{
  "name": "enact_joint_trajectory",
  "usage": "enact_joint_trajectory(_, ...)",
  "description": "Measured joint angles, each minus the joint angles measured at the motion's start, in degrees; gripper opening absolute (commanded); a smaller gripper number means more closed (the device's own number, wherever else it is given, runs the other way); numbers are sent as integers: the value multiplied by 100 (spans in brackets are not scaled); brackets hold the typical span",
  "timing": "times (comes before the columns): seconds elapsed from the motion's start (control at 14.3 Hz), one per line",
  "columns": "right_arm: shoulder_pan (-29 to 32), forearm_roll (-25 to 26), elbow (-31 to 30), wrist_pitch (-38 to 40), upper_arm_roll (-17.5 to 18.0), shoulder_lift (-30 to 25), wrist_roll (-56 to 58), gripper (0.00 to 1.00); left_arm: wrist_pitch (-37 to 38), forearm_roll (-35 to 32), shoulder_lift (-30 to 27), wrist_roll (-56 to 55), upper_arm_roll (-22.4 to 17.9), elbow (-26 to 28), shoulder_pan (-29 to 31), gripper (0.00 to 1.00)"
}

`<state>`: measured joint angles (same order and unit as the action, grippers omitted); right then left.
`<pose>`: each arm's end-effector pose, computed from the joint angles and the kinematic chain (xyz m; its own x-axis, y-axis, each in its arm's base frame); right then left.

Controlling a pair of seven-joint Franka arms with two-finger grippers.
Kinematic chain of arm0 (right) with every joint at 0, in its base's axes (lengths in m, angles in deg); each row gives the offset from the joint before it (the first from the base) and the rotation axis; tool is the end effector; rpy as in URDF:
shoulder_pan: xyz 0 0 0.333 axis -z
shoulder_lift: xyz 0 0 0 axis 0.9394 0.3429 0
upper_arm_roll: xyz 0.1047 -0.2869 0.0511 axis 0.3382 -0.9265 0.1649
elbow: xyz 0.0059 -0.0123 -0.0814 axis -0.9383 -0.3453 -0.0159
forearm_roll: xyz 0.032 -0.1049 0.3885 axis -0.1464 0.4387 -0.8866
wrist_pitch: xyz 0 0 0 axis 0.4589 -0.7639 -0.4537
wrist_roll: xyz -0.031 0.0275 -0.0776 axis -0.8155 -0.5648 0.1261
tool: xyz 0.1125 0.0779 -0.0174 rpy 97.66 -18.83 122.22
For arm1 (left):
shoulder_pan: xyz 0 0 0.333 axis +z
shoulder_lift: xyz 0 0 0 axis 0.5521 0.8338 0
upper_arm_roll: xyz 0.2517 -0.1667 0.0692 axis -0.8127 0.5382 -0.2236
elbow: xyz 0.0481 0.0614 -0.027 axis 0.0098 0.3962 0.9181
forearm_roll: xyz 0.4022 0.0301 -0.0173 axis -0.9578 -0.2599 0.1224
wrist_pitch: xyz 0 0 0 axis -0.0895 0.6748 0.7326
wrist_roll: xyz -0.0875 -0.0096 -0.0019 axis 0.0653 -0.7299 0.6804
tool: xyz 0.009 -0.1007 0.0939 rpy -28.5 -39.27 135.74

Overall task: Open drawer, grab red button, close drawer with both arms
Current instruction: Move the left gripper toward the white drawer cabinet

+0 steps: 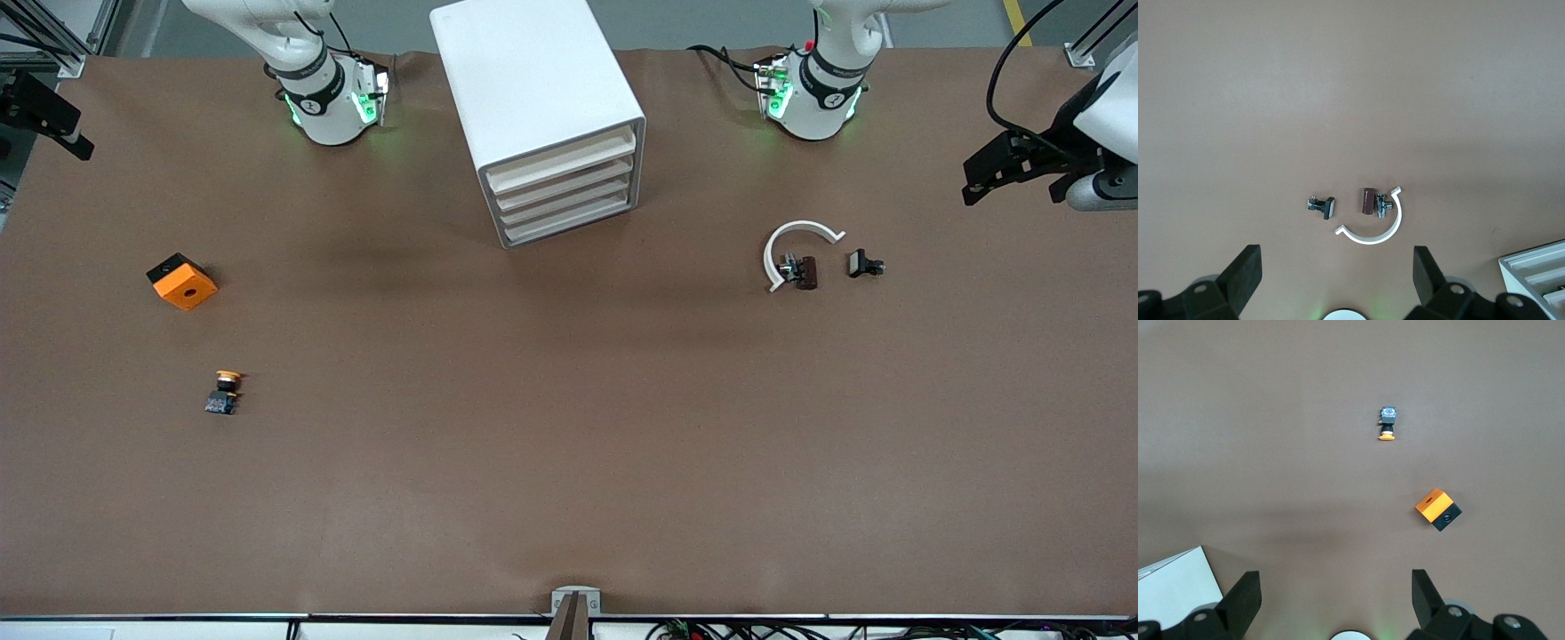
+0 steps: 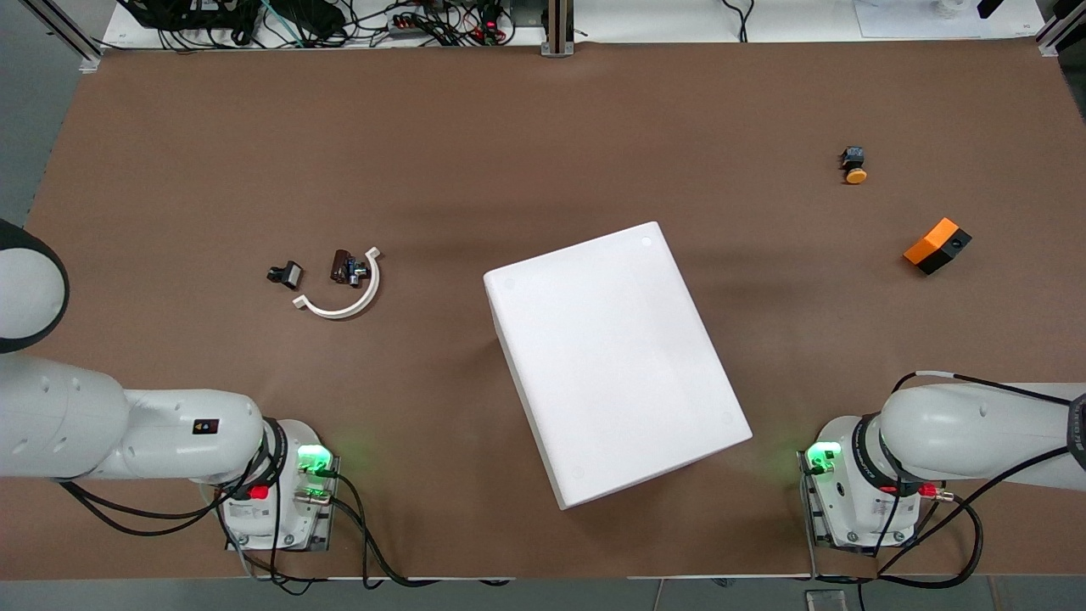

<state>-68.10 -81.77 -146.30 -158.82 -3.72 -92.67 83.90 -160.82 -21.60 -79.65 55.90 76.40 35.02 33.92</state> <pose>0.4833 -0.0397 0.6597 0.9988 -0.0410 0.0278 -0.0403 -0.9989 -0.0258 0.5361 -0.0501 0.6234 0.9996 0.0014 -0.0288 0.0004 -0.9994 -0.0337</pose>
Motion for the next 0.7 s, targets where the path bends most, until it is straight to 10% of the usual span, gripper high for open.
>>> enact_joint_trajectory(0.7,2,-65,0,-11,-14,6,-226,100,-11,0,608,0,0,-28,0,100)
